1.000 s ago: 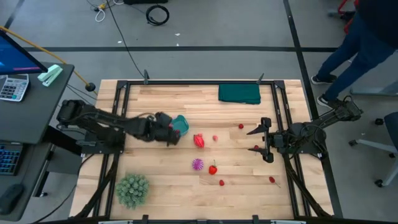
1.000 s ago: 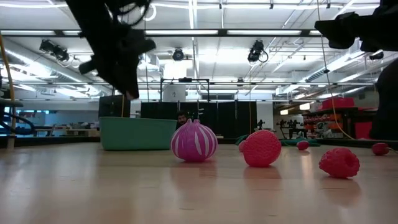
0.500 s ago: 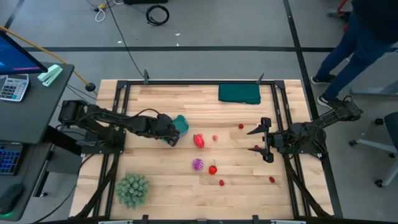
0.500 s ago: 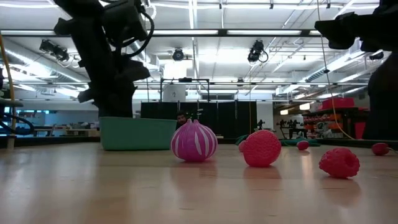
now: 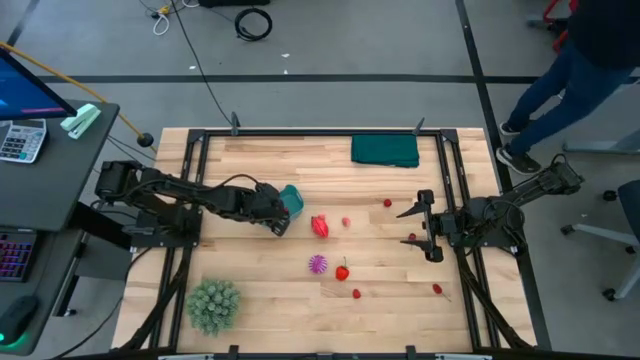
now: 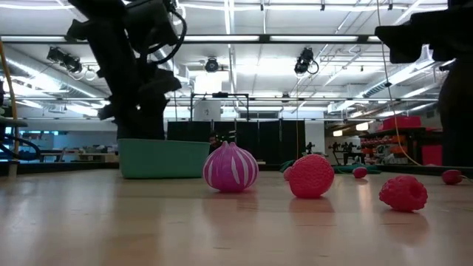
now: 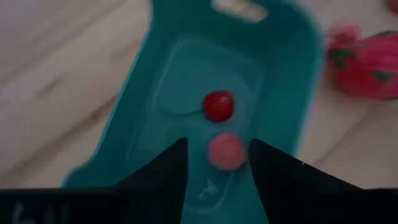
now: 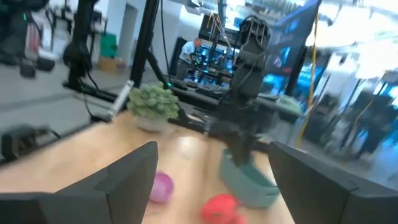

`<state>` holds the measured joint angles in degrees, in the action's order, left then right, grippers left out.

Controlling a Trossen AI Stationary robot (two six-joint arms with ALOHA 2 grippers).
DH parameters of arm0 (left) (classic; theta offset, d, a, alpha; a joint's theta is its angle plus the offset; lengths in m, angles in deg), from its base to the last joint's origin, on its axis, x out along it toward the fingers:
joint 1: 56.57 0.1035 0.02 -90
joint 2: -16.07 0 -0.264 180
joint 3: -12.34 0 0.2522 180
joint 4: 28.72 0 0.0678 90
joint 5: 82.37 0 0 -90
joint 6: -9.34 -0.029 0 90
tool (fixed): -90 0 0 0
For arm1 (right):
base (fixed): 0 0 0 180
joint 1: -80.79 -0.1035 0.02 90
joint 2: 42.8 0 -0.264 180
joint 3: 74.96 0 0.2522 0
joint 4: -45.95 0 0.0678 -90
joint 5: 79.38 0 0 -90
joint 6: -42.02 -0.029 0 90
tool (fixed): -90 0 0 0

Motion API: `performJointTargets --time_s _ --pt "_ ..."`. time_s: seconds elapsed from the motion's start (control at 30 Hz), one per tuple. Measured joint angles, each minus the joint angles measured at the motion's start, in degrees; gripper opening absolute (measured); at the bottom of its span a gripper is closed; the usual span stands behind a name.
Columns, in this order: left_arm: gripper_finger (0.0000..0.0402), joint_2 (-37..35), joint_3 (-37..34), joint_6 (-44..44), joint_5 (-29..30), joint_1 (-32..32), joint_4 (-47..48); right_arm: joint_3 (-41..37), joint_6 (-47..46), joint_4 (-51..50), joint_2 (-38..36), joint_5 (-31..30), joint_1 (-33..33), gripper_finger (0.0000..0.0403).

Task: Pick and placing Produce into tupperware
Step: Put the red cherry into the blue bin

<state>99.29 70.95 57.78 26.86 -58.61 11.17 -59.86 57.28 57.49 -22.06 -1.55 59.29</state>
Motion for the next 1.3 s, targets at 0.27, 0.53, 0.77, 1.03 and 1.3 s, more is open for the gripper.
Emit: performJointTargets --time_s 0.27,0.53,0.77,1.03,1.3 --pt "0.0182 -0.02 12.58 -15.47 5.3 -0.01 0.85 0.04 -5.67 -0.36 -0.01 0.73 0.0 0.0316" --pt "0.0169 -0.07 23.55 -29.69 8.85 -0.01 -0.55 0.04 -22.88 -15.34 0.02 0.81 -0.03 0.0316" --pt "0.0167 -0.09 23.99 -38.08 8.87 -0.01 -9.69 0.04 -33.77 -19.4 0.65 -0.78 -0.04 0.0316" --pt "0.0164 -0.09 23.99 -38.69 8.87 -0.01 -10.22 0.04 -37.74 -22.6 1.03 -22.74 0.0 0.0316" --pt "0.0154 0.03 23.99 -38.82 8.85 -0.01 -9.99 0.04 -40.33 -22.99 3.71 -31.08 0.07 0.0316"
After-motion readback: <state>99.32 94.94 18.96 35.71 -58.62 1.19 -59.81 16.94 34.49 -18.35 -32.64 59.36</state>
